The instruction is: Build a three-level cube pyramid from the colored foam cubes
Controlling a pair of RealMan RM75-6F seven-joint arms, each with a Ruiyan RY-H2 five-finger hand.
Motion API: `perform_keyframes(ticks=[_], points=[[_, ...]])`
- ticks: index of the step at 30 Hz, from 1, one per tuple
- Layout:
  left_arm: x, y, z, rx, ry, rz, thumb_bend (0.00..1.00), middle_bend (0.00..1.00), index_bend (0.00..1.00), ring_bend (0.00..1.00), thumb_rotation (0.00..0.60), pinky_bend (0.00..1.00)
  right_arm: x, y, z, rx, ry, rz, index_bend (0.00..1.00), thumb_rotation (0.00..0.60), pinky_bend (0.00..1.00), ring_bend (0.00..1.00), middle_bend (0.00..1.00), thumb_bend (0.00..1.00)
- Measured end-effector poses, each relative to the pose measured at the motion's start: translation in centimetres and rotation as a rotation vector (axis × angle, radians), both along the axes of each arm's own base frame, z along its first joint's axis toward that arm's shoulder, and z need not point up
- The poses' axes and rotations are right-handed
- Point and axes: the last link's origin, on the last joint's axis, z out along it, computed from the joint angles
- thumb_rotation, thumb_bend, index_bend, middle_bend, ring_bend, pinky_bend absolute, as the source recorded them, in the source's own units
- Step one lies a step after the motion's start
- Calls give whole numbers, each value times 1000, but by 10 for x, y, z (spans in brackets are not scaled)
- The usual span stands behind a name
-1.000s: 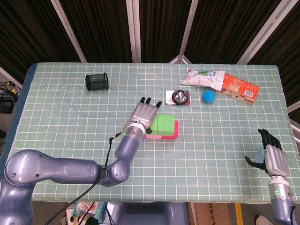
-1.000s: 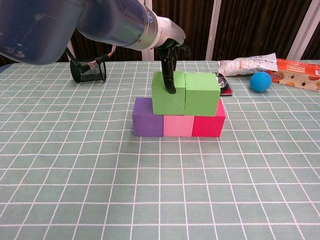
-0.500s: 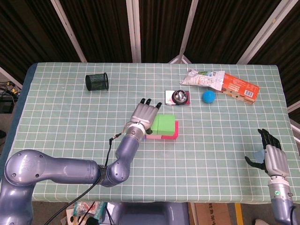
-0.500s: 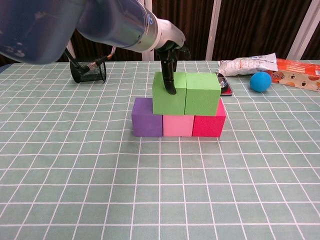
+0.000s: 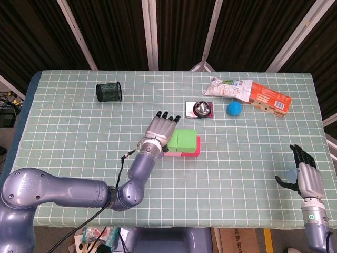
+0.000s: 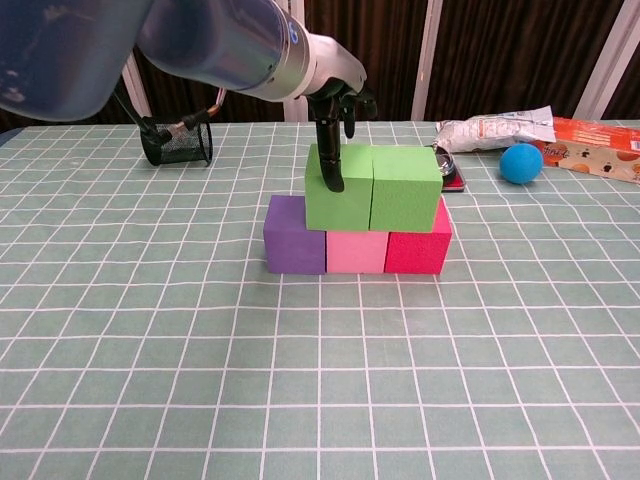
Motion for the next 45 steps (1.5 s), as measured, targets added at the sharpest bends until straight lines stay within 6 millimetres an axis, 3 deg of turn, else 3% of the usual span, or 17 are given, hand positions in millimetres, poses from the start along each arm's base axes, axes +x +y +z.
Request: perform_keyframes(ticks=[9, 22, 36, 45], points=[[-4, -3, 13, -1, -28, 10, 115, 77, 0, 15, 600, 2, 0, 0, 0, 0, 2, 0, 0, 600, 0, 0, 0, 252], [-27, -11, 40, 36, -121, 9, 123, 86, 0, 15, 600, 2, 1, 1, 0, 6, 4, 3, 0, 600, 0, 0, 0, 253], [-43, -16, 44, 5, -192, 7, 125, 84, 0, 15, 600, 1, 0, 3, -1, 16, 19, 5, 0, 600, 0, 0, 0, 253], [-59, -32, 56, 42, -203, -75, 125, 83, 0, 15, 600, 0, -2, 2, 0, 16, 41, 8, 0, 600, 0, 0, 0, 254]])
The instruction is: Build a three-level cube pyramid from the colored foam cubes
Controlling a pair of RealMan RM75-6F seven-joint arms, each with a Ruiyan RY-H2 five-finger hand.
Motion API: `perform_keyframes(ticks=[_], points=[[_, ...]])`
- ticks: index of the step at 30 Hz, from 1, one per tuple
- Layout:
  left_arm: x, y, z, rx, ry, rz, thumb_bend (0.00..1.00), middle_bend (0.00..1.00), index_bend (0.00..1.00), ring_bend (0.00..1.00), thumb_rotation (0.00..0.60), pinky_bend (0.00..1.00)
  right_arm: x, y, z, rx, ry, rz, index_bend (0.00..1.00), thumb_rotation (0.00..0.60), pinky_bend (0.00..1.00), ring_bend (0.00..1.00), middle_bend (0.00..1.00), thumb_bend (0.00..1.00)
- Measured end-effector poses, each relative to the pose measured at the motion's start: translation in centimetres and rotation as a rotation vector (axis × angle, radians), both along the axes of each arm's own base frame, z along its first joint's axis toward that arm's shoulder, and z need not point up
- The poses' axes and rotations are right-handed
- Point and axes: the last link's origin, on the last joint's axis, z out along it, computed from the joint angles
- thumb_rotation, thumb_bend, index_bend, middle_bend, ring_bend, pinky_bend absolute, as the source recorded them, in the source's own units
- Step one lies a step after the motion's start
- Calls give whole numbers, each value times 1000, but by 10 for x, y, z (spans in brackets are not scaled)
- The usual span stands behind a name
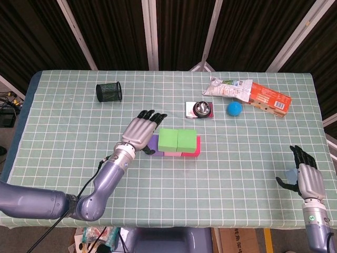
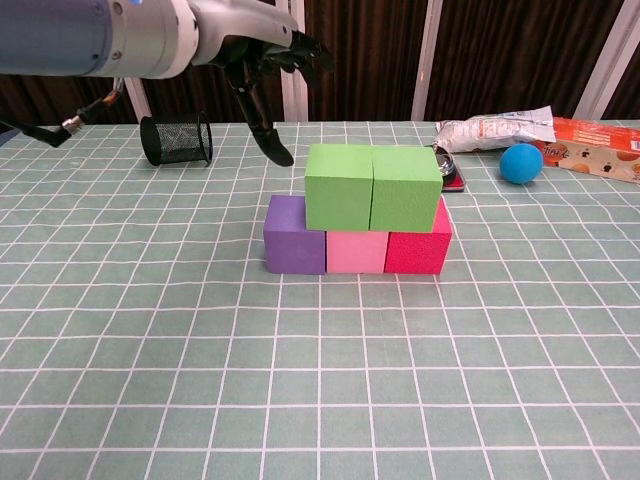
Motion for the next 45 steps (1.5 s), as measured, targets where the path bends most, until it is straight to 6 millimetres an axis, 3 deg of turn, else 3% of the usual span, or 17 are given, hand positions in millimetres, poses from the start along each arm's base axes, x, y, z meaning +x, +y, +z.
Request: perform_keyframes(ticks=[11, 17, 24, 45], points=[[-45, -19, 22, 37, -50, 14, 125, 82, 0, 15, 600, 0, 2, -1, -6, 17, 25, 10, 0, 600, 0, 0, 0, 253], [-50, -17, 26, 12, -79, 31, 126, 84, 0, 15, 600, 0, 5, -1, -10, 27, 25, 21, 0, 600, 0, 0, 0, 253], [-39, -6, 17, -69, -77, 17, 125, 85, 0, 15, 600, 0, 5, -1, -10, 27, 21, 17, 0, 600, 0, 0, 0, 253], [37, 33, -24, -168, -1, 38, 126, 99, 0, 0, 600, 0, 1, 1, -4, 16, -5, -3, 0, 600, 0, 0, 0, 253]])
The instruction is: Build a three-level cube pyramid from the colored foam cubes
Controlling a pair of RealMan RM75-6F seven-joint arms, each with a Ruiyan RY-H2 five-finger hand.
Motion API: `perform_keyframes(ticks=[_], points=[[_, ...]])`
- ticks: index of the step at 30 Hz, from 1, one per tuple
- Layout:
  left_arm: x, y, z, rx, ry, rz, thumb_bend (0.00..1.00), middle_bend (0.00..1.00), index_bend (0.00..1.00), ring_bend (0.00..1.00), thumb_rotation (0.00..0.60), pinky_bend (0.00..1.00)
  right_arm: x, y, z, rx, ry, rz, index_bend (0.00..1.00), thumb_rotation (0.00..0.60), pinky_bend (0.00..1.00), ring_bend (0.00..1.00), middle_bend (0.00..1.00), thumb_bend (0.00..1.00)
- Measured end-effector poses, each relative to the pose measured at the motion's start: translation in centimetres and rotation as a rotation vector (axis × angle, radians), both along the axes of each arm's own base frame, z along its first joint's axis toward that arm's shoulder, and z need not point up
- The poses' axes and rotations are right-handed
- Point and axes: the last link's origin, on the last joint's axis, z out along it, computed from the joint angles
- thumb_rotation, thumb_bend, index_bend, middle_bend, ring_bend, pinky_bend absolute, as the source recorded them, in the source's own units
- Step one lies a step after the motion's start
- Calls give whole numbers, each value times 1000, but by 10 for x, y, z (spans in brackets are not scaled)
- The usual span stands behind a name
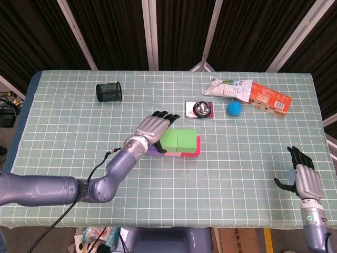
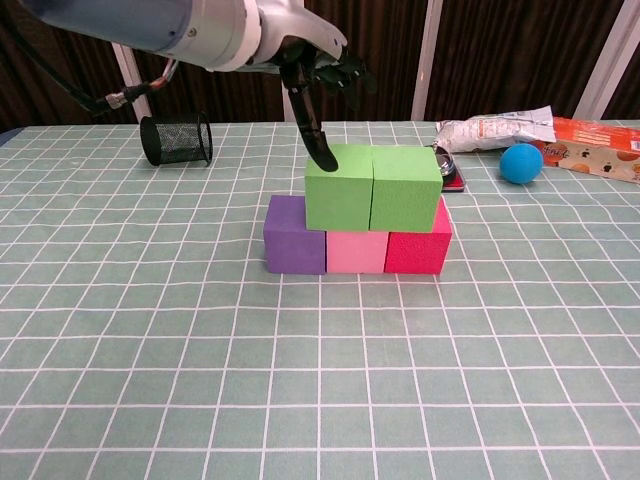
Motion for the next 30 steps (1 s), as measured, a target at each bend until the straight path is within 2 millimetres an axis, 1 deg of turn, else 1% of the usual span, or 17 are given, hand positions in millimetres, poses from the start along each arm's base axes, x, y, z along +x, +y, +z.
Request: perform_keyframes(ticks=[5, 11, 17, 24, 30], points=[[11, 2, -12, -17, 8, 6, 125, 115, 0, 0, 600, 0, 0, 0, 0, 1, -3, -1, 0, 600, 0, 0, 0, 253], [12, 3, -22, -27, 26, 10, 126, 119, 0, 0, 600, 0, -1, 0, 0, 0, -6, -5, 0, 600, 0, 0, 0, 253], [12, 4, -26, -31, 30, 12, 126, 118, 0, 0, 600, 0, -1, 0, 0, 2, -8, -7, 0, 600, 0, 0, 0, 252], [11, 1, -22, -20, 19, 4, 125, 94, 0, 0, 600, 0, -2, 0, 1, 3, -5, -7, 0, 600, 0, 0, 0, 253], [3, -7, -6, 11, -9, -11, 125, 71, 0, 0, 600, 0, -2, 0, 1, 3, 1, -6, 0, 600, 0, 0, 0, 253]])
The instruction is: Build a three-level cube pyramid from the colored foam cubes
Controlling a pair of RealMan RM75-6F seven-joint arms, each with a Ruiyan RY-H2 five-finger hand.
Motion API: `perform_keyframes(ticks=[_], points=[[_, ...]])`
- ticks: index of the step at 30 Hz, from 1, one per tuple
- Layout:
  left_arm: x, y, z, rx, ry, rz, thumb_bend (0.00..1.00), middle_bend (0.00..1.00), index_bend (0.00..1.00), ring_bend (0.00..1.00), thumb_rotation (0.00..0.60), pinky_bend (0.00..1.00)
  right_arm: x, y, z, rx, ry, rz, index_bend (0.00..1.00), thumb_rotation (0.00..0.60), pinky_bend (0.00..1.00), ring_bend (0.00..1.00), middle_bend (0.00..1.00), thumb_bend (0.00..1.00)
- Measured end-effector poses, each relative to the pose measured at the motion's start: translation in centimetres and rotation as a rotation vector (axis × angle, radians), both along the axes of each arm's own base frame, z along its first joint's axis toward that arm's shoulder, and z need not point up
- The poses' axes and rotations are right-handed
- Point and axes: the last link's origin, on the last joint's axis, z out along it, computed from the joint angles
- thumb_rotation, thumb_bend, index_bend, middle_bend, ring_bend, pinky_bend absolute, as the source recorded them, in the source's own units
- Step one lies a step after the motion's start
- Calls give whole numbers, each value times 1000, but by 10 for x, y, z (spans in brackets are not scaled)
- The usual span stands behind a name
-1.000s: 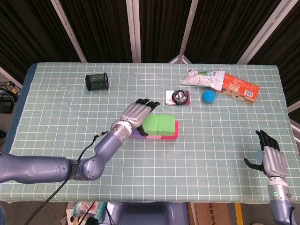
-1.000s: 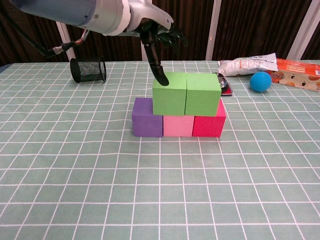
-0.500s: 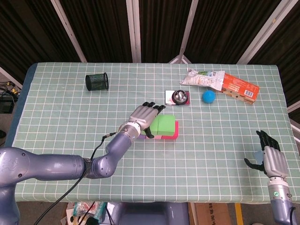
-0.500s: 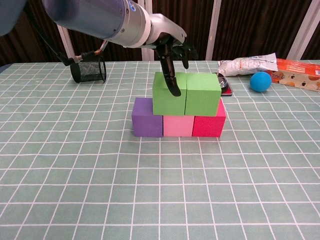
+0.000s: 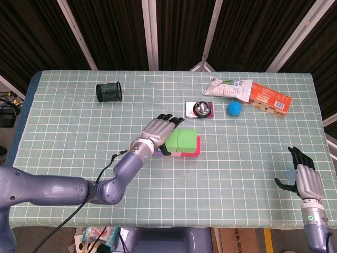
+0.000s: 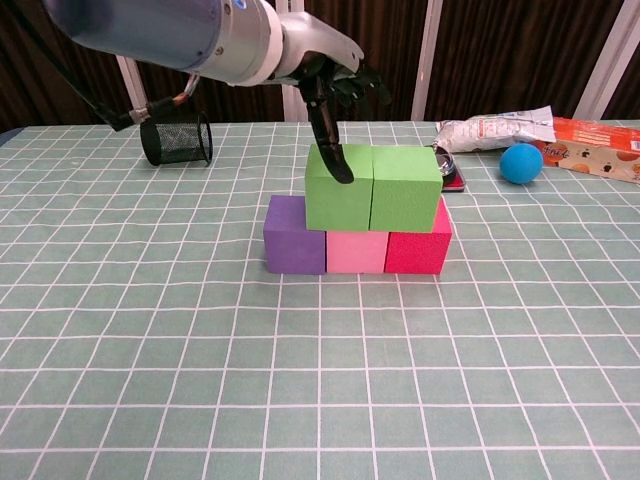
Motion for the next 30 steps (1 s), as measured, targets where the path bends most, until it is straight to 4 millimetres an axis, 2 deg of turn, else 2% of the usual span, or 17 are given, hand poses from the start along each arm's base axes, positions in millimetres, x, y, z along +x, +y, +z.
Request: perform_keyframes(ticks=[5, 9, 15, 22, 30], points=[[-17, -8, 23, 77, -34, -19, 126, 60, 0, 0, 600, 0, 0, 1, -1, 7, 10, 0, 0, 600, 0, 0, 0, 253], [-39, -19, 42, 149, -68, -33, 126, 56, 0, 0, 600, 0, 0, 2, -1, 14, 22, 2, 0, 600, 0, 0, 0, 253], [-82, -42, 70, 267, -116, -33, 126, 47, 0, 0, 600, 0, 0, 3, -2, 30, 43, -6, 0, 600, 0, 0, 0, 254], [-142, -78, 101, 404, -147, -10, 125, 25, 0, 0, 600, 0, 1, 4, -2, 54, 76, -33, 0, 600, 0, 0, 0, 252], [-195, -118, 131, 526, -162, 55, 125, 3, 0, 0, 600, 0, -5, 5, -3, 66, 108, -108, 0, 600, 0, 0, 0, 252]])
